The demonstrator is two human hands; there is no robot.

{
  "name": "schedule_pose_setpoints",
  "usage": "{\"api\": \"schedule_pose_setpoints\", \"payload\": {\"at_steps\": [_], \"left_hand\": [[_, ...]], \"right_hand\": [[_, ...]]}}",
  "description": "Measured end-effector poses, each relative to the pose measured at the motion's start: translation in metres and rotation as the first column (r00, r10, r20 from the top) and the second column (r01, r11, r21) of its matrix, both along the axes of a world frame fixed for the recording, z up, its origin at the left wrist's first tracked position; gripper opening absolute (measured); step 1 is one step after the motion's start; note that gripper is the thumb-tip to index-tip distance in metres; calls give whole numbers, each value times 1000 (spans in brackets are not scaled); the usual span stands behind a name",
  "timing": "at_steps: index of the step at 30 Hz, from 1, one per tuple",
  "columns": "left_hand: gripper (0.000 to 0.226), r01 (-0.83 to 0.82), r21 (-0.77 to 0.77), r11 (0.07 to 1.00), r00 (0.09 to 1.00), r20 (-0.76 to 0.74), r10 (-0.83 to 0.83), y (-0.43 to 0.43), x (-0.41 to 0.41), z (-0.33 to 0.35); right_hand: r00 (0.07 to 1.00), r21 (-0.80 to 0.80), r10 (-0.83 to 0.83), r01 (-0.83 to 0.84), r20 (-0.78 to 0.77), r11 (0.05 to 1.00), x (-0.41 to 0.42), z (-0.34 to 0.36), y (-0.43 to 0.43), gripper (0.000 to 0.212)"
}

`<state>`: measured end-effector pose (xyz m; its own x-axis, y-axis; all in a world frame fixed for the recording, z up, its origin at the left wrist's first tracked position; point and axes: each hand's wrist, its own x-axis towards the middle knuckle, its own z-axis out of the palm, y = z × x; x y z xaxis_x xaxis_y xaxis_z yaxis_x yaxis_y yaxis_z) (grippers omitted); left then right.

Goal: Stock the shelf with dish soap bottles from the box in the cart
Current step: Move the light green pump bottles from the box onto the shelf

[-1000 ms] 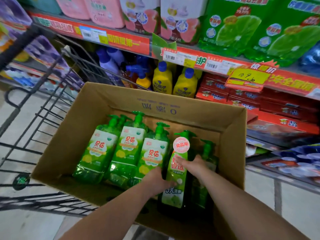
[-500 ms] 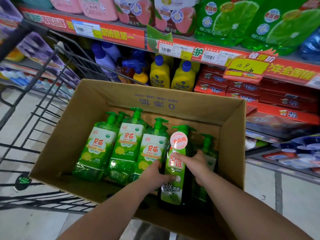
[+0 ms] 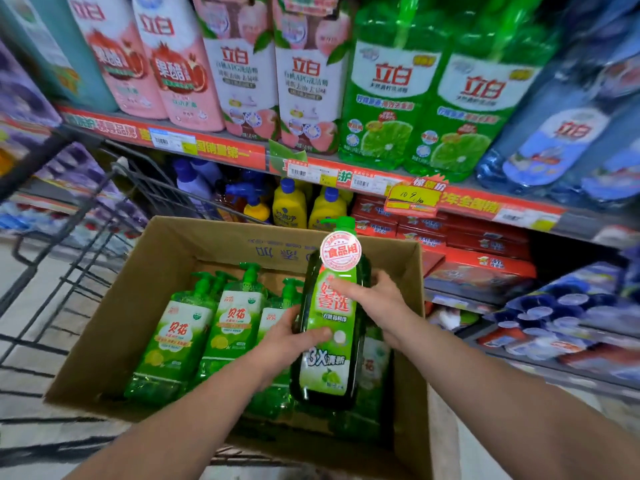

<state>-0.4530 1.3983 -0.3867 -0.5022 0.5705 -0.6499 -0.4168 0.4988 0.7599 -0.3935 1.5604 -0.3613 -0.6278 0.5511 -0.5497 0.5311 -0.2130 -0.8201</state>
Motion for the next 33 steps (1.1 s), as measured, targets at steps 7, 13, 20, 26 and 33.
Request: {"api": "schedule_pose_setpoints", "payload": {"at_steps": [7, 13, 20, 26, 33], "left_hand": [[97, 44, 175, 984, 989, -145, -19, 17, 3, 51], [43, 181, 271, 945, 974, -183, -134, 47, 23, 89], [30, 350, 311, 884, 923, -276, -269, 93, 87, 128], [60, 502, 307, 808, 847, -362, -388, 140, 185, 150], [33, 602, 381, 702, 798, -324, -509, 195, 347, 161]], "right_hand": [[989, 99, -32, 46, -144, 994, 13, 63, 8, 90], [962, 135, -126, 162, -240, 978, 54, 102, 27, 54], [911, 168, -268, 331, -314, 929, 139, 135, 54, 64], [828, 162, -415, 500, -377, 850, 257, 159, 75, 32], [746, 197, -542, 641, -388, 742, 432, 186, 99, 21]]}}
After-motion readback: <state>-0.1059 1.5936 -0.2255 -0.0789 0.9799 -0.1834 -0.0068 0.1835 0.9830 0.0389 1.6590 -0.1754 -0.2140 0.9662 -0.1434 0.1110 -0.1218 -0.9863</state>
